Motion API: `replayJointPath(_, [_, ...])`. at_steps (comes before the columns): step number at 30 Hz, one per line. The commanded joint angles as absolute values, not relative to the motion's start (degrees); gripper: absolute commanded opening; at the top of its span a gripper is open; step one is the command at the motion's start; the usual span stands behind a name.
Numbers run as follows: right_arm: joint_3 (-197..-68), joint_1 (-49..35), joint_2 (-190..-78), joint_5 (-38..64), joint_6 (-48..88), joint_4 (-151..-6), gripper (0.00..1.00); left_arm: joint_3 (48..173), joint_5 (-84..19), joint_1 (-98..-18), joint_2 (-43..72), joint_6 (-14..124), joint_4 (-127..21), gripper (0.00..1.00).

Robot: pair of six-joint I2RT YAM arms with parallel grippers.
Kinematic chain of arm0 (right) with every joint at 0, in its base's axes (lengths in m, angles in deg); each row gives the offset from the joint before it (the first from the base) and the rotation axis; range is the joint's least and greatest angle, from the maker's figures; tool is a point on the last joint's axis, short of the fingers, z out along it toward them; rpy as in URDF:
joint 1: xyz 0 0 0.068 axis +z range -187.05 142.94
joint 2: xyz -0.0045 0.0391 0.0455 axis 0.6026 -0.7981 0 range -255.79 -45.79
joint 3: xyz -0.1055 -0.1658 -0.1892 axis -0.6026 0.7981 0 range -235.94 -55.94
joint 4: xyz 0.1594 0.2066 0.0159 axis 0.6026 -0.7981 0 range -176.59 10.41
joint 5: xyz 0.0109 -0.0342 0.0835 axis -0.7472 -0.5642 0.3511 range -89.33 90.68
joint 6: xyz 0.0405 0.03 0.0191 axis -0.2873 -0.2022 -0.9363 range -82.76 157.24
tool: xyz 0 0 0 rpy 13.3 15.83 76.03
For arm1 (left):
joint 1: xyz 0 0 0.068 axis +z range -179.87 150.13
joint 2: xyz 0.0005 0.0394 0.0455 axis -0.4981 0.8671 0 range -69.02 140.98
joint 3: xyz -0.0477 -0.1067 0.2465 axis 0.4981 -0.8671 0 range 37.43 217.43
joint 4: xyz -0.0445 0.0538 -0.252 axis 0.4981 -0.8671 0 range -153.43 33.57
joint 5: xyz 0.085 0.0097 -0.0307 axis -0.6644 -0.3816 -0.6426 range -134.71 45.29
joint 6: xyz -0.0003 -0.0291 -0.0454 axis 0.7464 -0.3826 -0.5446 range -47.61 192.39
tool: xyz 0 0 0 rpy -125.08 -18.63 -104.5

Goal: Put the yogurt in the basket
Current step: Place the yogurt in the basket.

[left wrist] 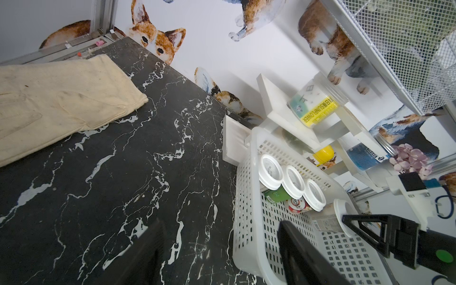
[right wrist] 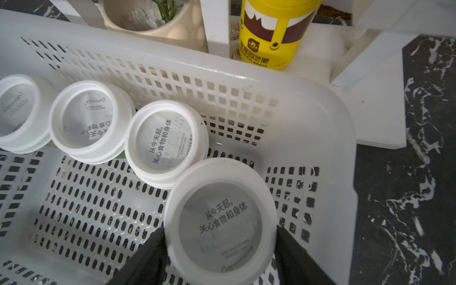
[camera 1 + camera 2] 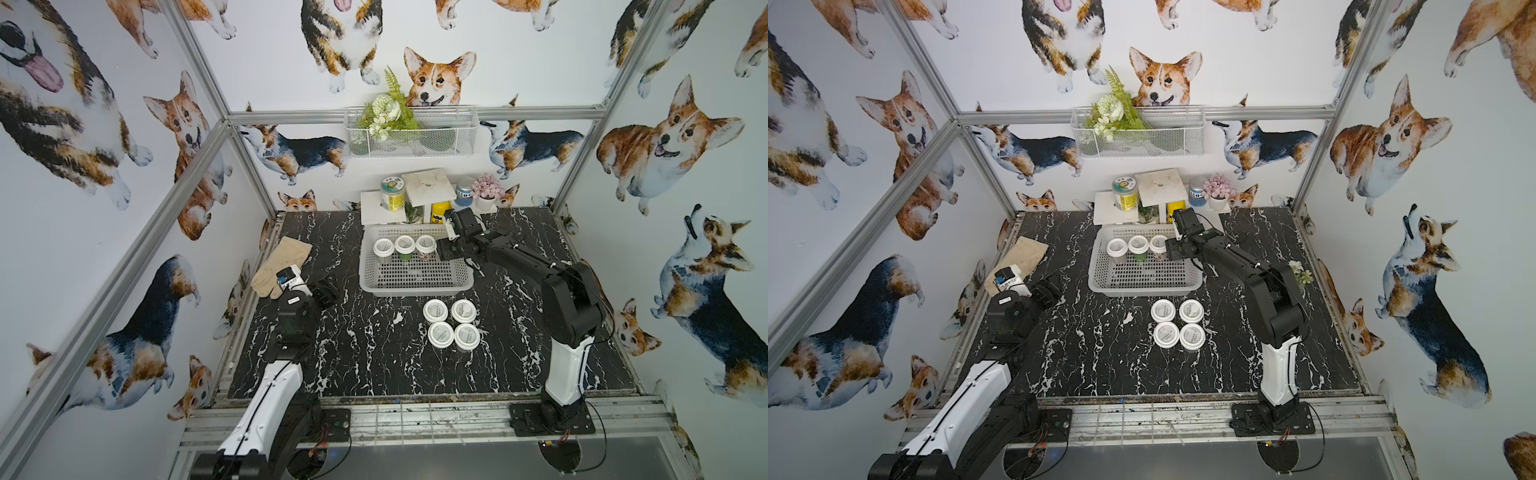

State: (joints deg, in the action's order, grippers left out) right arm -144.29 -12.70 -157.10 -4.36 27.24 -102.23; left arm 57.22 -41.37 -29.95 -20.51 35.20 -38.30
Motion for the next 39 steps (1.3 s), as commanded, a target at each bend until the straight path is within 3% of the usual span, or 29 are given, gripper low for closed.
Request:
replayJointPath(1, [-145.36, -12.71, -157.77, -6.79, 26.95, -99.9, 0.71, 57.47, -41.11, -29.96, -20.6, 35.73, -36.75, 0.77])
replayJointPath(33, [-151.8, -13.41, -164.85, -11.54, 27.27, -103.58, 0.72, 57.64, -41.02, -29.96, -20.07, 35.65, -36.75, 0.77])
replayJointPath(39, [-152.18, -13.41, -164.6, -11.2, 27.09, -104.02, 0.78, 57.67, -41.13, -29.96, -20.14, 35.65, -36.75, 0.77])
